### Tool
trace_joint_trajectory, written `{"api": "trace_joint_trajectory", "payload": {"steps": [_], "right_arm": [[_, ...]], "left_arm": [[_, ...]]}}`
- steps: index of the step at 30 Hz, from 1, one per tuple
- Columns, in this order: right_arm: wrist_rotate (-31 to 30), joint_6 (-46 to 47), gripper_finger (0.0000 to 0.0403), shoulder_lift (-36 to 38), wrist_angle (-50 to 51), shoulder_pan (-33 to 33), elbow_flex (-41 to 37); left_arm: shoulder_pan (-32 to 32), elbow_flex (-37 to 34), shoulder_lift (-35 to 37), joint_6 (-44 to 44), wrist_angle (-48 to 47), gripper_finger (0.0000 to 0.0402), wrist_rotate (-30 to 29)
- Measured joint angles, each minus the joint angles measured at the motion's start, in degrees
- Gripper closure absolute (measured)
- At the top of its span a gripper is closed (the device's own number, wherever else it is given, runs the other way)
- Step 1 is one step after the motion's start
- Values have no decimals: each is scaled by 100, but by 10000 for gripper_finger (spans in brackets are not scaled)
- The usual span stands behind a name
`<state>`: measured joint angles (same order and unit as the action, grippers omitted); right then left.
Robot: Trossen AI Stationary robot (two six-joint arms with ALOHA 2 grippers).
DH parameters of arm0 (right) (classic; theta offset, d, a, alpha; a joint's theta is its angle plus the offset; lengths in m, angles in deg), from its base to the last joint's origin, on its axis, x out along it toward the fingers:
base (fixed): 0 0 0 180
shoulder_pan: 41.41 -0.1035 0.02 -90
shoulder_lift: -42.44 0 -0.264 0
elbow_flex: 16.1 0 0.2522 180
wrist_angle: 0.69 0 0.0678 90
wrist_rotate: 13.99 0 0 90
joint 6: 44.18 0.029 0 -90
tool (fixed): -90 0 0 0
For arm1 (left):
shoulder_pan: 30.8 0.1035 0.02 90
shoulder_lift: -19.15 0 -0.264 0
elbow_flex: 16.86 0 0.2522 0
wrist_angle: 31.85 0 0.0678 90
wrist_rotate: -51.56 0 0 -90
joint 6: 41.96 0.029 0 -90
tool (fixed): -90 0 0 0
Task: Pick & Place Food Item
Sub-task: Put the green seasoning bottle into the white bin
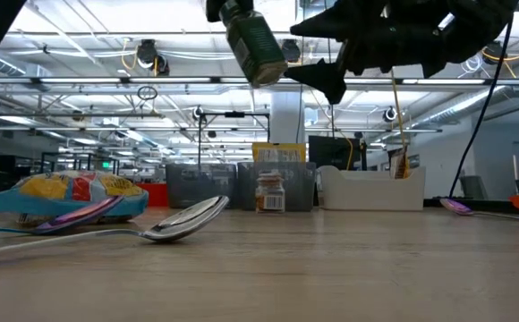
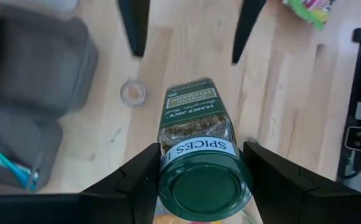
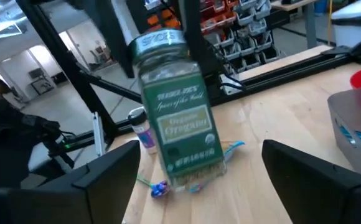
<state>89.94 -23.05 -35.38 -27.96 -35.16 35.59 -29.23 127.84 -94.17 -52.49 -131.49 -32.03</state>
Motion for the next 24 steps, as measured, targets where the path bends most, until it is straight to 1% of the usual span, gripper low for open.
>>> {"api": "trace_joint_trajectory", "payload": {"steps": [5, 7, 15, 21, 24], "right_arm": [[464, 233, 67, -2, 56, -4, 190], [531, 212, 67, 0, 58, -35, 258], [550, 161, 67, -22, 335, -37, 398], [560, 245, 67, -230, 299, -41, 396], [573, 291, 67, -354, 115, -65, 396]], "left_arm": [[-66, 0, 0, 128, 347, 191, -83], [-60, 0, 0, 151, 373, 191, -103], [-107, 0, 0, 260, 704, 191, -90], [-135, 0, 0, 369, 905, 191, -119], [-171, 0, 0, 400, 911, 191, -112]]}}
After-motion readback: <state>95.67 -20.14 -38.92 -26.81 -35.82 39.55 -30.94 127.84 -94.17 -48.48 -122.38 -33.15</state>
